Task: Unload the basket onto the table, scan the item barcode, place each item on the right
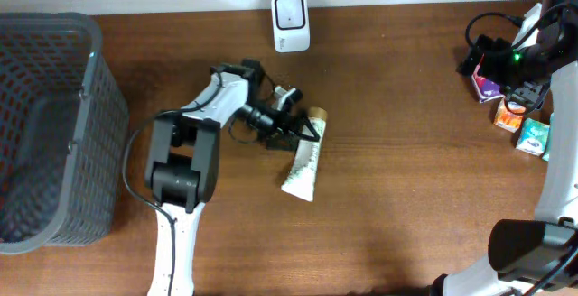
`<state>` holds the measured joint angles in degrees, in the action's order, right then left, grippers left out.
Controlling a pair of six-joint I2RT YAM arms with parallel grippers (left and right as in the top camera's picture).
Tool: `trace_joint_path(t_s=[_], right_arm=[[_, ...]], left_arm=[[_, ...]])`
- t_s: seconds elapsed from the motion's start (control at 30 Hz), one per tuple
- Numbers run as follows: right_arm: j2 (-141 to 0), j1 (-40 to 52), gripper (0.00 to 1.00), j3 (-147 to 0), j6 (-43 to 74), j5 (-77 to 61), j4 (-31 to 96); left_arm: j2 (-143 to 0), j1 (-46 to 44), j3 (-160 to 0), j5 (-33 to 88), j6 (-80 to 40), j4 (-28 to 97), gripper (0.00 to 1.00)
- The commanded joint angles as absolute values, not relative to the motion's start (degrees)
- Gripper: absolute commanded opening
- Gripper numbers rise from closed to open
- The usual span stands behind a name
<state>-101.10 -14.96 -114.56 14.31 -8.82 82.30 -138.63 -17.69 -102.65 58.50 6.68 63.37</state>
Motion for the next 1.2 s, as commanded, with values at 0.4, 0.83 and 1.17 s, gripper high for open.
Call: trace_joint_path(t_s=[0.4,0.83,1.17], right_arm=[[-101.23,-15.03,0.99,-114.43,13.76,-8.10,82.28],[-101.23,-15.03,0.99,-114.43,13.74,-8.12,82.28],[-101.23,-15.03,0.99,-114.43,13.76,-8.10,82.28]], left_arm=[[-142.91,-24.88,-109.47,50.65,4.91,63.22,0.99],[-142.91,-27.46,-126.48,25.43,-3.03,78.74,0.00],[-142.91,-26.13,-152.46,5.78,-3.03,93.51,0.96]])
